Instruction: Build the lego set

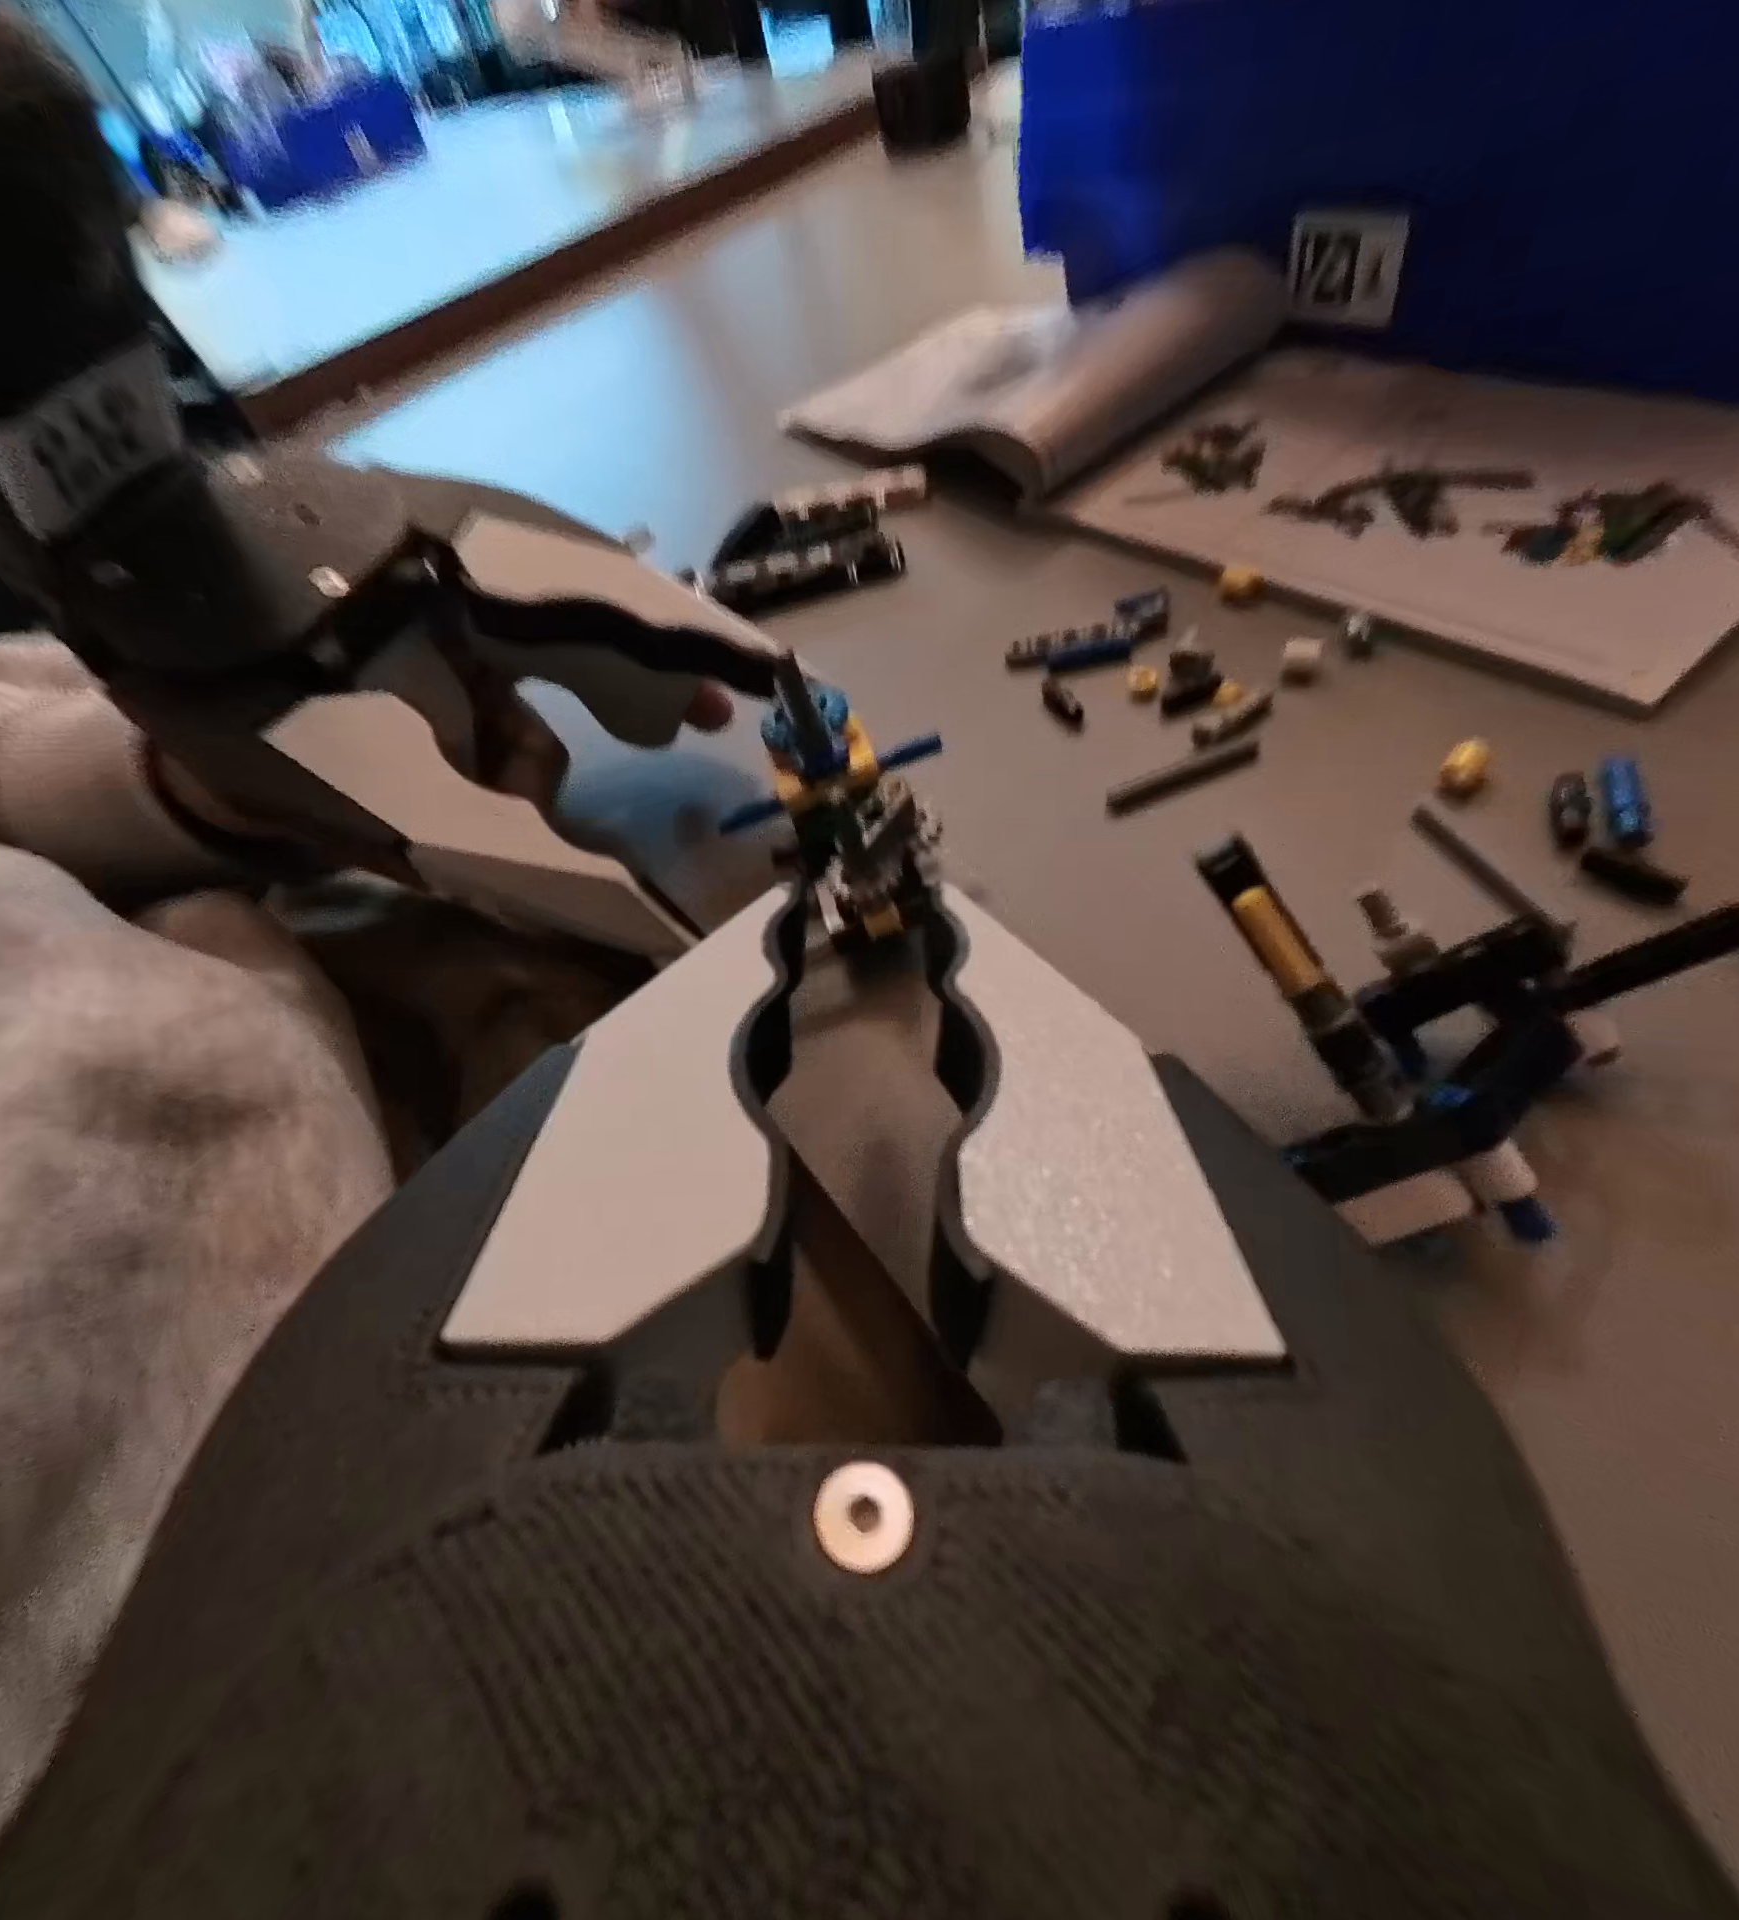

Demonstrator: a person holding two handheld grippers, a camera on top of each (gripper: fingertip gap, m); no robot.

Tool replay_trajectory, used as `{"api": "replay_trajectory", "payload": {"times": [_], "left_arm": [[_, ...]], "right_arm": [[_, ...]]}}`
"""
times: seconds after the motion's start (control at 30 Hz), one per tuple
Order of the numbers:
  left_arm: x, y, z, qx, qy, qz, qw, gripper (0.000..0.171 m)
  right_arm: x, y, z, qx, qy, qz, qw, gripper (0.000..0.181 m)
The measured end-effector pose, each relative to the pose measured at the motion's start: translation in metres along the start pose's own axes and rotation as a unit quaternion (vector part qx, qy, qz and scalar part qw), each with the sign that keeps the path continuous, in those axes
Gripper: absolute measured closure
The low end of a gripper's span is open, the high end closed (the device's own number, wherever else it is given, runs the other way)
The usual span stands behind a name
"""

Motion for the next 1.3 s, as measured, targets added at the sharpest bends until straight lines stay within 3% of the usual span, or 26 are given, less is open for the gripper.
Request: {"api": "replay_trajectory", "payload": {"times": [0.1,0.27,0.93,1.3], "left_arm": [[0.003,-0.002,-0.002,-0.008,0.001,-0.009,1.0,0.099],[0.004,-0.003,-0.003,-0.007,-0.001,-0.005,1.0,0.1],[-0.013,-0.002,0.009,-0.032,0.02,0.08,0.996,0.107],[-0.021,-0.005,0.002,-0.074,0.055,0.058,0.994,0.113]], "right_arm": [[-0.002,-0.01,-0.008,-0.056,-0.016,0.023,0.998,0.156],[-0.004,-0.011,-0.012,-0.077,-0.04,0.045,0.995,0.157],[0.006,-0.004,-0.029,-0.072,-0.065,0.039,0.995,0.163],[-0.006,0.007,-0.023,-0.034,-0.051,0.073,0.995,0.159]]}}
Point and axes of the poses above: each gripper's, where its closed fingertips meet, z back along the fingers, y out of its top, x = y × z across the jaws, the point moved 7 cm from there along z, back along the fingers, and after that the axes turned 7 degrees about z, right-handed, at the moved point
